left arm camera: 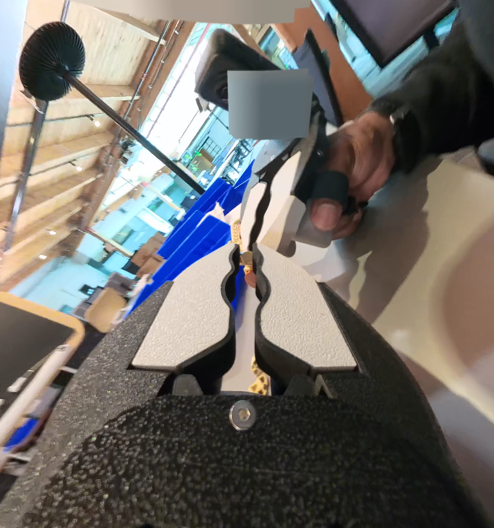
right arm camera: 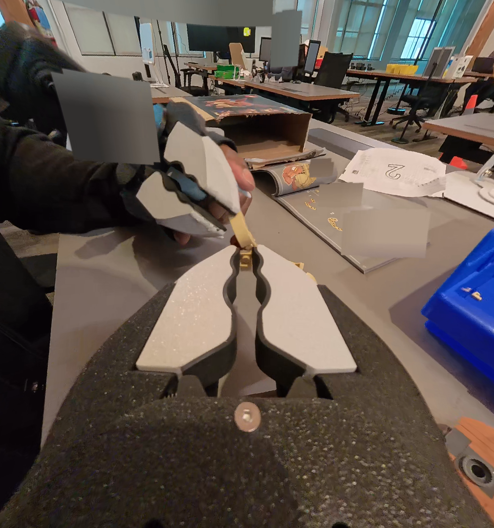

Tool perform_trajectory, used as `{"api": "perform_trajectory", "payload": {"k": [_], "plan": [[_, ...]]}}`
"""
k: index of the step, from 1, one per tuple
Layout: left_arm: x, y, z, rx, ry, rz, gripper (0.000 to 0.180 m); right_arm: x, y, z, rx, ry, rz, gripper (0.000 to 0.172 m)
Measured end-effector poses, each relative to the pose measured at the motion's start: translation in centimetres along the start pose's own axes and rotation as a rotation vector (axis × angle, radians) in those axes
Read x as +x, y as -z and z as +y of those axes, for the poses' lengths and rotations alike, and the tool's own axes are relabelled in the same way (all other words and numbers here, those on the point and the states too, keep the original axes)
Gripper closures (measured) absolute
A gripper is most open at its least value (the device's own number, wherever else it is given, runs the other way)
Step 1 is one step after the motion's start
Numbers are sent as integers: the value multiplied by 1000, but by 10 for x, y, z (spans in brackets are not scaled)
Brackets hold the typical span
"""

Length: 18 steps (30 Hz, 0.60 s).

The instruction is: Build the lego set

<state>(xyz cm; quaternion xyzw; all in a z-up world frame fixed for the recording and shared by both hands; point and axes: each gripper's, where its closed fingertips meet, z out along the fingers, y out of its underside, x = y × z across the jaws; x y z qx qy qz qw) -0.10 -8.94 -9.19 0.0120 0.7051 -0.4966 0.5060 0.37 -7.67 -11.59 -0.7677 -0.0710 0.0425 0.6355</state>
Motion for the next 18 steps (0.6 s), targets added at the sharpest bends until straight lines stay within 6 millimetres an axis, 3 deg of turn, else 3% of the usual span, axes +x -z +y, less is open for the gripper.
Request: {"api": "perform_trajectory", "payload": {"k": [7, 18], "plan": [[-5, -1, 8, -24, 152, 10, 156, -9, -2, -2, 5, 30, -38, 164], [-6, -3, 20, -89, 247, 30, 157, -3, 0, 0, 7, -23, -36, 164]]}}
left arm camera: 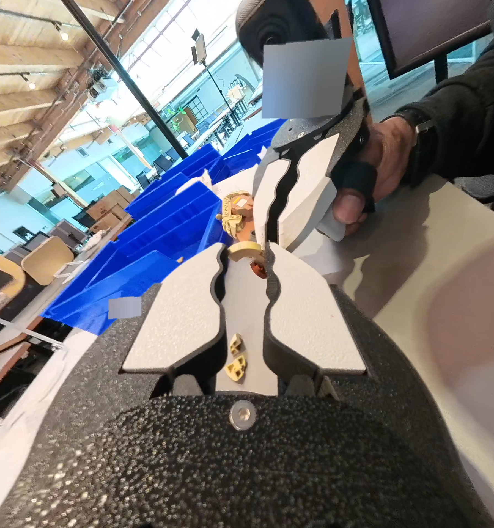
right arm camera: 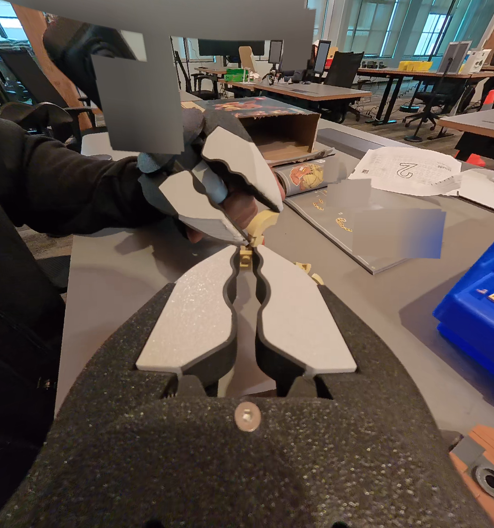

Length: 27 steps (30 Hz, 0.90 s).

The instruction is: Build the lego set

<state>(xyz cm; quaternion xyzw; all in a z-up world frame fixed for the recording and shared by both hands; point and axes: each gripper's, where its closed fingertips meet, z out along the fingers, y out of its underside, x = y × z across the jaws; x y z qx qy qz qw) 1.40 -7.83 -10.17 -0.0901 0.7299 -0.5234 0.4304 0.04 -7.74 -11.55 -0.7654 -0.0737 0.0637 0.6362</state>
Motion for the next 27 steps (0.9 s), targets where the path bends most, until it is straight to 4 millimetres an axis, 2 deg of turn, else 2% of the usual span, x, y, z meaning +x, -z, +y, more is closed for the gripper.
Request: {"api": "perform_trajectory", "payload": {"k": [7, 9, 12, 18, 20, 22, 27], "plan": [[1, -4, 9, -56, 172, 53, 160, 4, -4, 9, -66, 21, 35, 164], [7, -4, 10, -68, 209, 101, 180, 9, -4, 10, -75, 24, 71, 164], [14, -8, 11, -92, 266, 137, 180, 12, -5, 14, -110, 23, 87, 164], [13, -8, 31, -225, 252, 129, 180, 18, -7, 30, -220, 30, 119, 164], [7, -2, 41, -291, 248, 133, 179, 18, -6, 31, -226, 20, 113, 164], [-4, 9, 54, -374, 240, 120, 164, 19, -6, 32, -231, 13, 105, 164], [-40, 55, 106, -673, 289, 44, 148, 21, -6, 33, -244, 8, 93, 164]]}}
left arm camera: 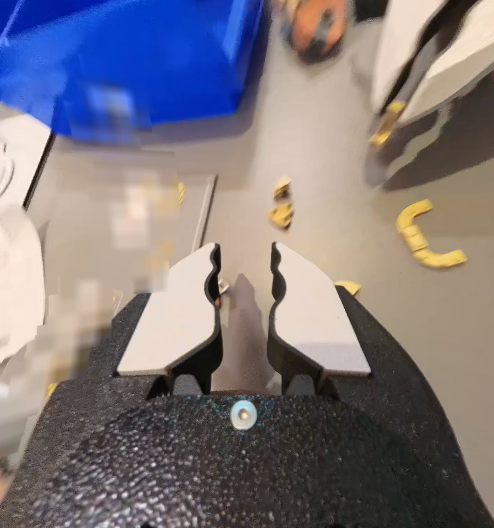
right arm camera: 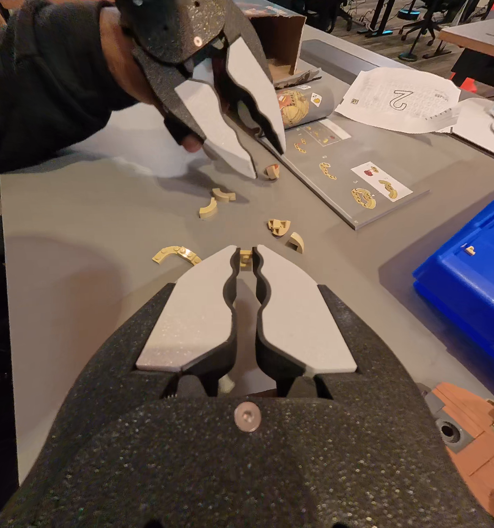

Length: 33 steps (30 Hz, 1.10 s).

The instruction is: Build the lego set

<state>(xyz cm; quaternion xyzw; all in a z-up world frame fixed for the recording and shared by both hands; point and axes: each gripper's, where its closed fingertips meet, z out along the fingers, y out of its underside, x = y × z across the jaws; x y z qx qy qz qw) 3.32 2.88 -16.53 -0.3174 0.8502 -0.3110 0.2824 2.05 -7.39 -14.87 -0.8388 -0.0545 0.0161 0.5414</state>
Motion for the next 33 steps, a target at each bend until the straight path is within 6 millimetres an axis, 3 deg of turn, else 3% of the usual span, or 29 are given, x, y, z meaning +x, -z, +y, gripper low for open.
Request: {"api": "perform_trajectory", "payload": {"k": [5, 10, 14, 19, 22, 27, 30, 33], "plan": [[-26, 9, 37, -159, 45, 20, 144, 1, -2, -6, -19, 31, -25, 164], [-31, -3, 53, -238, -179, 71, 146, 5, -11, -20, -54, 99, -77, 164], [-28, -12, 50, -216, -205, 97, 165, 12, -27, -31, -99, 175, -100, 164], [-23, -16, 41, -143, -73, 94, 166, 25, -54, -44, -85, 255, -68, 164], [-17, -11, 19, 13, 114, 102, 166, 31, -58, -51, -13, 194, -53, 164], [-22, 31, -65, 672, 701, 311, 167, 41, -44, -63, 138, 18, -78, 164], [-24, 45, -85, 898, 871, 433, 167, 39, -33, -76, 226, -46, -117, 164], [-19, 47, -92, 986, 920, 518, 167, 32, -26, -82, 286, -74, -166, 164]]}}
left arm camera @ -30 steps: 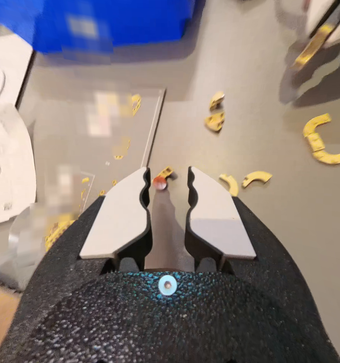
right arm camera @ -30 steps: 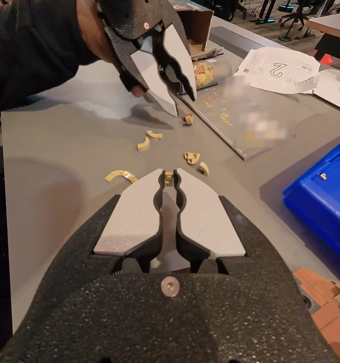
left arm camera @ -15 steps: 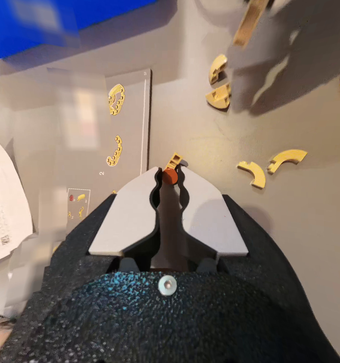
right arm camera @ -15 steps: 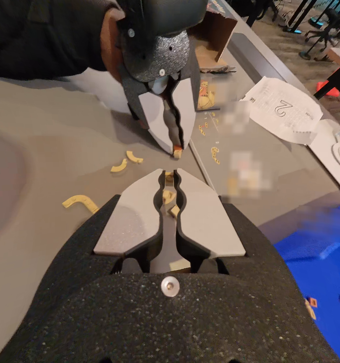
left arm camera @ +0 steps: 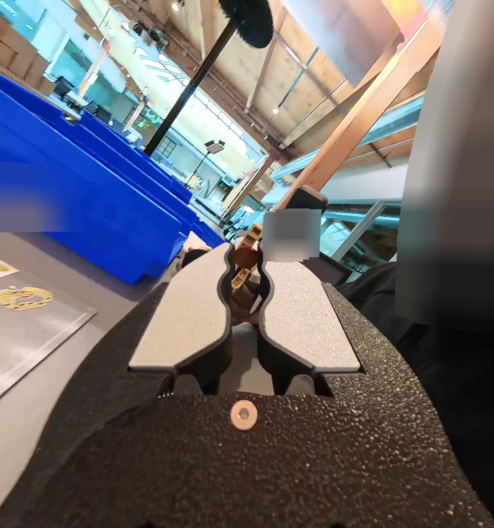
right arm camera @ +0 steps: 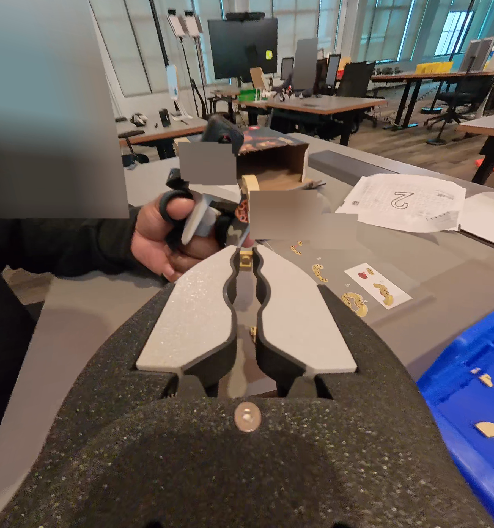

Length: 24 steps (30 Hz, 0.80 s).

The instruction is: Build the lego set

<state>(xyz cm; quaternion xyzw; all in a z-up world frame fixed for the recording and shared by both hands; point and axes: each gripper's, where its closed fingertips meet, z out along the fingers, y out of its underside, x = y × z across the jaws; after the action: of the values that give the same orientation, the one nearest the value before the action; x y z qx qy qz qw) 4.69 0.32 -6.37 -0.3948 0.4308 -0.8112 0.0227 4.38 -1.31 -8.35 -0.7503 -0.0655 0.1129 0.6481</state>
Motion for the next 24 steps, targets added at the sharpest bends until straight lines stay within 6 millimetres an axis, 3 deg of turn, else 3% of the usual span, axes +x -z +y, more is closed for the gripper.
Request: {"api": "perform_trajectory", "payload": {"k": [7, 24], "plan": [[19, -9, 16, -18, -22, 102, 167, -12, 2, -5, 80, -24, -49, 164], [31, -9, 27, -82, -27, 178, 167, -26, 5, -13, 138, 19, -70, 164]]}}
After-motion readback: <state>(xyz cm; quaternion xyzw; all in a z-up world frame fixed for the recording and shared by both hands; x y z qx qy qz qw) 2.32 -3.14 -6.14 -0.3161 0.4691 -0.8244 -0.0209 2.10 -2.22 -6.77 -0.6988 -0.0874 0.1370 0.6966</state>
